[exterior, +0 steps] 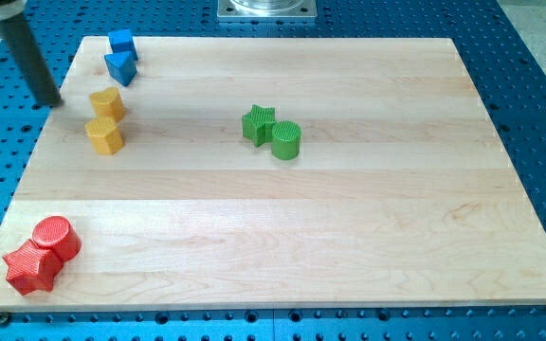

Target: Move the hexagon to the right of the yellow heart

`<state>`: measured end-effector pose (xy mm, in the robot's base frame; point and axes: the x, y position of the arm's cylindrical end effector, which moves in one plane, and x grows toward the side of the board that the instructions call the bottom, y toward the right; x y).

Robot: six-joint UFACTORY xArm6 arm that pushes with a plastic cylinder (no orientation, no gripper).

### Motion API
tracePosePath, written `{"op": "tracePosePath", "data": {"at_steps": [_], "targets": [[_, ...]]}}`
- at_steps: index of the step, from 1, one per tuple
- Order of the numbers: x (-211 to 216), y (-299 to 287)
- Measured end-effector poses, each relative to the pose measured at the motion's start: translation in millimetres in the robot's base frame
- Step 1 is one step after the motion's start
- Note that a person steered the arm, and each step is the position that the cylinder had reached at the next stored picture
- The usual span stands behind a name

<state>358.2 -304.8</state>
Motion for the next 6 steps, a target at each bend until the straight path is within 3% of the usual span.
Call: {"op": "tracePosePath", "data": {"at_steps": [2,4,6], "targets": [[38.2,0.7],[96.7,45.1],[65.2,85.2]]}}
